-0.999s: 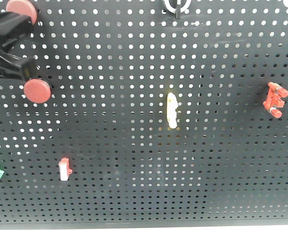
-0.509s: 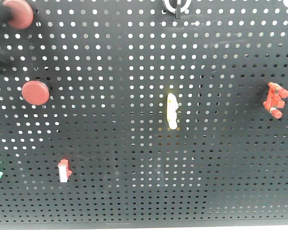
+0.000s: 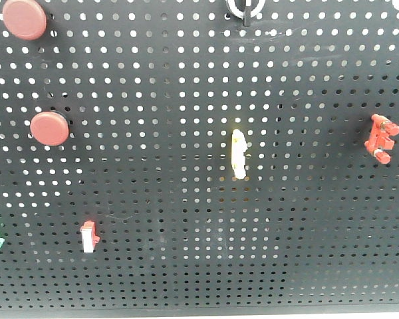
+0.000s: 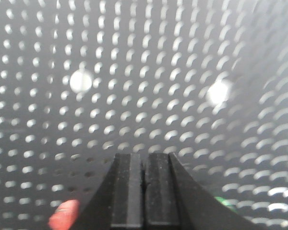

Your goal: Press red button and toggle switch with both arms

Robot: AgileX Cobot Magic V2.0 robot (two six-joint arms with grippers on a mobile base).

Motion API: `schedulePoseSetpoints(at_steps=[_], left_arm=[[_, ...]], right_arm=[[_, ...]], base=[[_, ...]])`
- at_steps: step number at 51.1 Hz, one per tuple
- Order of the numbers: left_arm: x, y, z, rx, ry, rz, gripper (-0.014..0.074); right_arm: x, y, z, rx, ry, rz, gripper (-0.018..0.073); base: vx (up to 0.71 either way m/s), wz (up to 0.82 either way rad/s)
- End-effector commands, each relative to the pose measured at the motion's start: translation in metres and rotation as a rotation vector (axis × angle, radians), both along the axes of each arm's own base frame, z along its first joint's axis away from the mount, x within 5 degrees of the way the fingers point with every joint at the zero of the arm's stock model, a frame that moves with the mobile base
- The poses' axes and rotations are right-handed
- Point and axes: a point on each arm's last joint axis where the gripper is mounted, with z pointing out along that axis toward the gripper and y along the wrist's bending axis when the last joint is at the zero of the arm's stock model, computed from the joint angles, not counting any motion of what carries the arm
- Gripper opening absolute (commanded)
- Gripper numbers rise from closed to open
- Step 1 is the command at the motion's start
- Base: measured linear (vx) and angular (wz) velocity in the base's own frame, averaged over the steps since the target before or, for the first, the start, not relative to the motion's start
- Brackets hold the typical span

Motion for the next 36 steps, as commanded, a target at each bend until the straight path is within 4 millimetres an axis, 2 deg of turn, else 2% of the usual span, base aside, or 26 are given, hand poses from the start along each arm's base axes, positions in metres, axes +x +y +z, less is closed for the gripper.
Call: schedulePoseSetpoints(at_steps=[1, 9, 15, 23, 36], left_arm=[[-0.011, 0.003, 0.011, -0.051, -0.092, -0.018, 0.0001], [-0.011, 0.004, 0.009, -0.048, -0.084, -0.017, 0.0001], [-0.011, 0.004, 0.009, -0.048, -0.084, -0.017, 0.0001], [-0.011, 0.004, 0.009, -0.048, -0.084, -0.017, 0.0001], [-0.011, 0.004, 0.009, -0.048, -0.084, -0.017, 0.0001]], right_arm=[[0.000, 0.017, 0.020, -0.055, -0.137, 0.118, -0.0004], [0.020, 0.047, 0.033, -0.091, -0.105, 0.267, -0.0004], [0.034, 0.078, 0.050, -0.106, -0.123, 0.388, -0.0004], [0.052, 0.112, 0.068, -0.116, -0.118, 0.478, -0.0004], [0.071, 0.148, 0.079, -0.115, -0.108, 0.554, -0.0004]], base=[[0.00, 0.00], [0.00, 0.00], [0.00, 0.00], [0.00, 0.00], [0.00, 0.00]])
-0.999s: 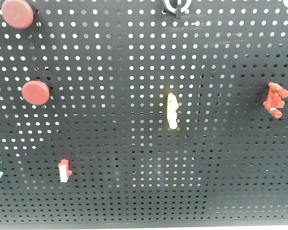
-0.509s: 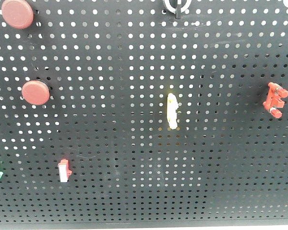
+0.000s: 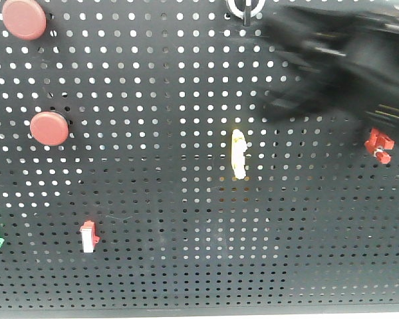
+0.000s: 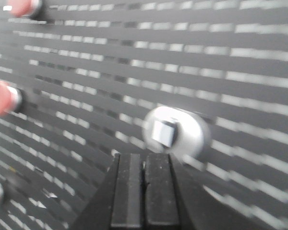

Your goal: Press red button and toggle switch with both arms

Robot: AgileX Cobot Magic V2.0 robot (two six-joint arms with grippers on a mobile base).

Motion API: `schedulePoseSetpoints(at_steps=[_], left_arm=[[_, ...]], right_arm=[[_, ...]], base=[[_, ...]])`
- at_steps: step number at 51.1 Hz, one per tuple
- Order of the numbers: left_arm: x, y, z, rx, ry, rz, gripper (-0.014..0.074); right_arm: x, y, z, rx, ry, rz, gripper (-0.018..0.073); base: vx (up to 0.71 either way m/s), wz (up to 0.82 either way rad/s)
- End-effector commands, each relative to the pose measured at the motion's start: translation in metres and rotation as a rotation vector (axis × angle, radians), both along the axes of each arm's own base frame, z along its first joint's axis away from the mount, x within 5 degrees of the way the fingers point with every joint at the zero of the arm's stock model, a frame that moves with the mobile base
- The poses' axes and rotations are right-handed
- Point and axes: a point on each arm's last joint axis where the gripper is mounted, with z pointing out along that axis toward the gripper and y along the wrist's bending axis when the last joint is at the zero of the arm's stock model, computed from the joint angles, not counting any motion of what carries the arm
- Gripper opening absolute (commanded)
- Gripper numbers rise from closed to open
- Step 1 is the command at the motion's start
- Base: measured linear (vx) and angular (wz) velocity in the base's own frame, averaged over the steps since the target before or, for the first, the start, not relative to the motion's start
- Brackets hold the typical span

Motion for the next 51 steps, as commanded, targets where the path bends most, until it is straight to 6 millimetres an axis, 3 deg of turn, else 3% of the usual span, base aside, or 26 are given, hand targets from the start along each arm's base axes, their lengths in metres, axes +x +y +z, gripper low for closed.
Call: schedulePoseSetpoints(at_steps=[1, 16, 27, 51], left_arm=[[-0.005, 0.001, 0.015, -0.048, -0.085, -0.017, 0.0001], [-0.005, 0.001, 0.015, -0.048, -0.085, -0.017, 0.0001], [-0.005, 0.001, 0.015, -0.048, -0.085, -0.017, 0.0001], [-0.005, 0.001, 0.014, -0.047, -0.084, -0.017, 0.0000]], right_arm=[[-0.005, 0.004, 0.023, 0.051, -0.095, 0.035, -0.0004], [0.013, 0.015, 0.030, 0.081, -0.067, 0.036, -0.0004], [0.016, 0.005, 0.031, 0.054, -0.026, -0.022, -0.0004], [0.001, -0.009, 0.039, 0.031, -0.007, -0.066, -0.0004]], base=[[0.00, 0.00], [0.00, 0.00], [0.00, 0.00], [0.00, 0.00]])
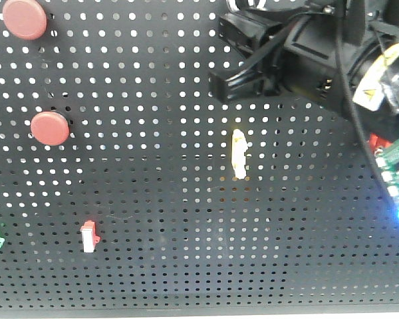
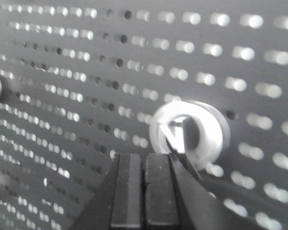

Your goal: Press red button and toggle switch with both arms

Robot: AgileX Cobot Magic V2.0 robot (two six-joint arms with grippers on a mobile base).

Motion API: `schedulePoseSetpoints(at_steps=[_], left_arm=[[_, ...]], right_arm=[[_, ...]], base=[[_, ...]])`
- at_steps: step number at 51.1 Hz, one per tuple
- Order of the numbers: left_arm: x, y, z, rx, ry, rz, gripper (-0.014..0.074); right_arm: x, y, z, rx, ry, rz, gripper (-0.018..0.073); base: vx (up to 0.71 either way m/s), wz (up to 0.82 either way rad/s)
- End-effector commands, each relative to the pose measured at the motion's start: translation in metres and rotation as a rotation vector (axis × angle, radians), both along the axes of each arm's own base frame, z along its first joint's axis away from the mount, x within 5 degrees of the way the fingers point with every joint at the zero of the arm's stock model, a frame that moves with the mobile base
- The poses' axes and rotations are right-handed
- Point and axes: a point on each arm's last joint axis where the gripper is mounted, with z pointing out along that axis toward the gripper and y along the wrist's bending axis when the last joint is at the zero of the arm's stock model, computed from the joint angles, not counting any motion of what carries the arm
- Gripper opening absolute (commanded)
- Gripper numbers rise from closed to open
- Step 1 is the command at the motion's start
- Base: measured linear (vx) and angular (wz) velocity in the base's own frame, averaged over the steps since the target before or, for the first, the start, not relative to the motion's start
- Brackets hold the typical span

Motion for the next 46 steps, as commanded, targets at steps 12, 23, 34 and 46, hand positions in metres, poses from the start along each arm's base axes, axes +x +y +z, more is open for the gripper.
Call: schedulePoseSetpoints(at_steps=[12, 23, 34, 46], left_arm=[[-0.005, 0.001, 0.014, -0.047, -0.084, -0.017, 0.0000], [-0.005, 0.001, 0.014, -0.047, -0.084, -0.017, 0.0000], [-0.004, 0.000, 0.014, -0.046, -0.079, -0.017, 0.0002], [-0.004, 0.000, 0.014, -0.044, -0.075, -0.016, 0.0002]], right_arm=[[-0.027, -0.024, 0.037, 0.051, -0.163, -0.014, -0.0004], [-0.057, -0.043, 0.024, 0.046, -0.153, -0.016, -0.0004], [-0.087, -0.063, -0.003, 0.016, -0.141, -0.020, -0.0004], [-0.093, -0.067, -0.015, -0.008, -0.132, -0.023, -0.0004]], base=[[0.00, 0.00], [0.00, 0.00], [0.00, 0.00], [0.00, 0.00]])
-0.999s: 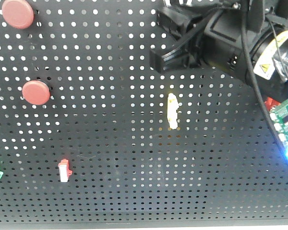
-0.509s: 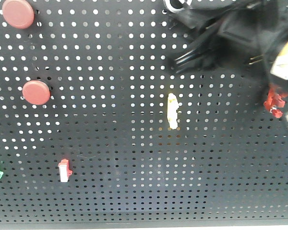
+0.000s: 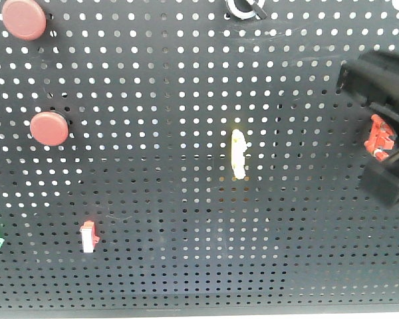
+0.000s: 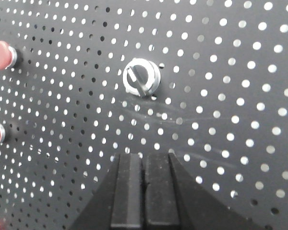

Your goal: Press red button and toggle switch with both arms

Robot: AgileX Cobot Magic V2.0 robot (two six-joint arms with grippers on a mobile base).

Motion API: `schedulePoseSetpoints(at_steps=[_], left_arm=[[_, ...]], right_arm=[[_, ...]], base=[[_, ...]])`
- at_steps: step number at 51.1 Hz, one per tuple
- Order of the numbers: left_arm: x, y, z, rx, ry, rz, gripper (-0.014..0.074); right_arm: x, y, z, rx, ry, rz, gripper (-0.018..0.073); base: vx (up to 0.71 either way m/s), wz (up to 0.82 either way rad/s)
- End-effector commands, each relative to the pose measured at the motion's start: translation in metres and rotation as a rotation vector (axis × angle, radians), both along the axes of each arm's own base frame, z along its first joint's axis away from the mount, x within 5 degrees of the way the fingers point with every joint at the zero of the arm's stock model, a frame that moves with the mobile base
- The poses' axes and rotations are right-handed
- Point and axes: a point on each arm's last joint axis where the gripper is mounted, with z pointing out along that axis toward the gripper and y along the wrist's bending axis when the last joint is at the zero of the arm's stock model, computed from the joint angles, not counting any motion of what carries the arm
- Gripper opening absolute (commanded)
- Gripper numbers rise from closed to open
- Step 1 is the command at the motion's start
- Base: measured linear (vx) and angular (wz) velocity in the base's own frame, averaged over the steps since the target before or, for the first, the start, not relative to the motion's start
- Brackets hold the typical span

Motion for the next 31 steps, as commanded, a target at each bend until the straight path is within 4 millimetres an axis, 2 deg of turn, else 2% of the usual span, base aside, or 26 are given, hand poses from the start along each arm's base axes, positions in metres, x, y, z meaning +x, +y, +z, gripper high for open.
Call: schedulePoseSetpoints(at_steps=[1, 24, 31], left_arm=[[-0.004, 0.000, 0.014, -0.047, -0.083, -0.017, 0.0002], [-0.004, 0.000, 0.014, -0.046, -0.083, -0.017, 0.0002], [-0.009, 0.005, 0.002, -0.038, -0.070, 0.005, 0.0002]], right_arm=[[-0.008, -0.002, 0.016, 0.029, -0.096, 0.022, -0.0004], [-0.008, -0.002, 0.016, 0.029, -0.094, 0.021, -0.0004], [-0.008, -0.002, 0.016, 0.029, -0.094, 0.021, -0.0004]], base=[[0.00, 0.00], [0.00, 0.00], [0.00, 0.00]])
